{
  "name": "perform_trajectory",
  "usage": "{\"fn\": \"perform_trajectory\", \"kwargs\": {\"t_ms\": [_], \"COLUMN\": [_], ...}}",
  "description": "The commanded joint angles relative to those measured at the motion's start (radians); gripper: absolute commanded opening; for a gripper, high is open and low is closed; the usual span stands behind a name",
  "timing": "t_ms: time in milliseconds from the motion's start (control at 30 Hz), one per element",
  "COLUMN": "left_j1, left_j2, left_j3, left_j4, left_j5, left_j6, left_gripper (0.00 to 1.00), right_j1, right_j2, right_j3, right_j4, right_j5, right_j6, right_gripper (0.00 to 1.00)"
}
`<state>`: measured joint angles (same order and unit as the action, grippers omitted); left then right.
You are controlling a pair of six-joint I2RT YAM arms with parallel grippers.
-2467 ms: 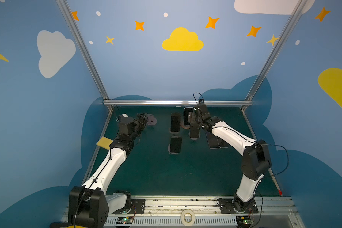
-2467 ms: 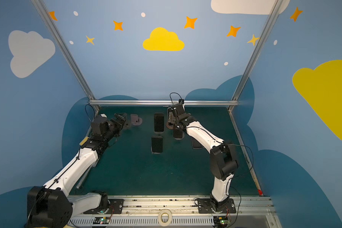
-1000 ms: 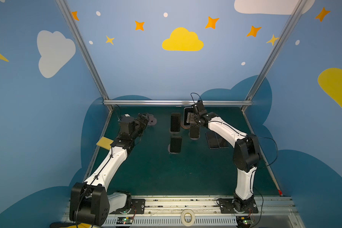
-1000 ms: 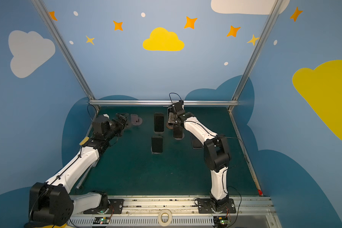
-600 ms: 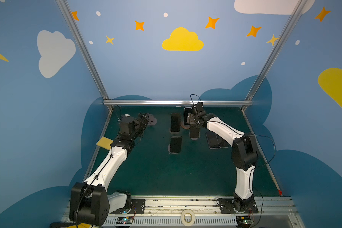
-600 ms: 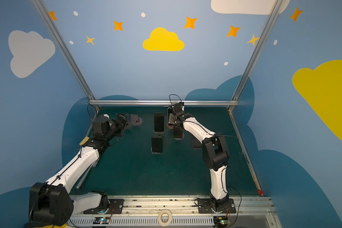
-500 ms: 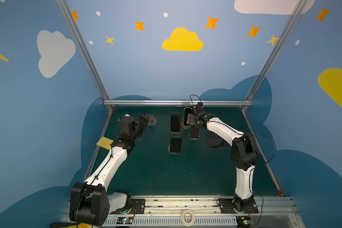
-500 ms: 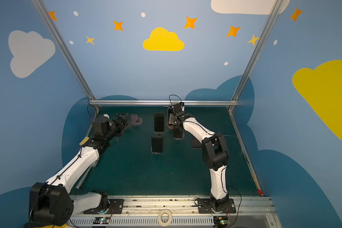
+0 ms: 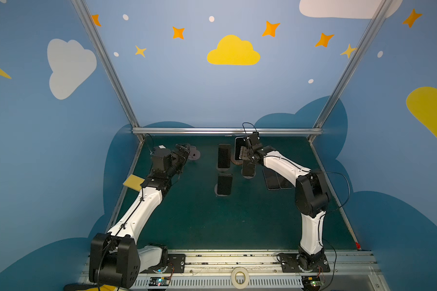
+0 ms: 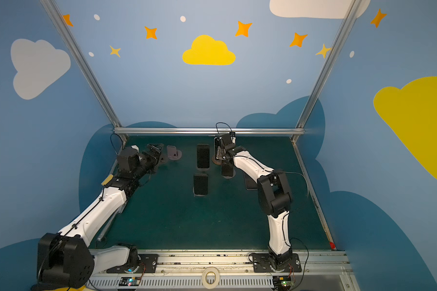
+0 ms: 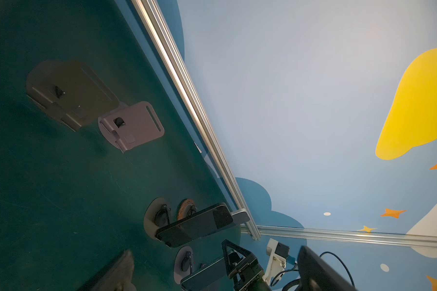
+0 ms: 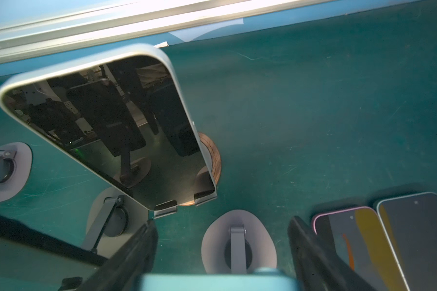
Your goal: Remove the phone from the phone stand
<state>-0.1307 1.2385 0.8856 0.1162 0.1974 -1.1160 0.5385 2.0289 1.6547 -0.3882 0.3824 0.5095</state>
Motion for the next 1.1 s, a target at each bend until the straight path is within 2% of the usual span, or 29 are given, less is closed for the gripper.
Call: {"fn": "perform_trajectory", "kwargs": {"t_ms": [0, 333, 467, 1067], "left_j1": [0.008, 0.011, 0.012, 0.014], "left_j2": [-0.01, -0.015, -0.007, 0.003], "left_j3": [-0.002, -0.002, 0.005, 0.007], "left_j4": [0.019, 0.025, 0.028, 0.053], "left_j5": [0.007, 0.008, 0.048, 0.077], "left_j6": [-0.001, -0.004, -0.001, 0.005], "left_gripper": [1.0, 1.0, 1.0, 1.0], "right_j1": [0.005, 0.014, 0.025, 0.04], "right_j2": [0.006, 0.001, -0.014, -0.133], "right_j3": [-0.009, -0.006, -0.006, -0.097], "right_j4": [0.013, -0.004, -0.008, 0.094], "right_j5": [0.006, 0.014, 0.033, 0.038], "right_j6": [0.011, -0.018, -0.044, -0.12], "right_gripper": [0.8, 0.74, 0.72, 0.68]}}
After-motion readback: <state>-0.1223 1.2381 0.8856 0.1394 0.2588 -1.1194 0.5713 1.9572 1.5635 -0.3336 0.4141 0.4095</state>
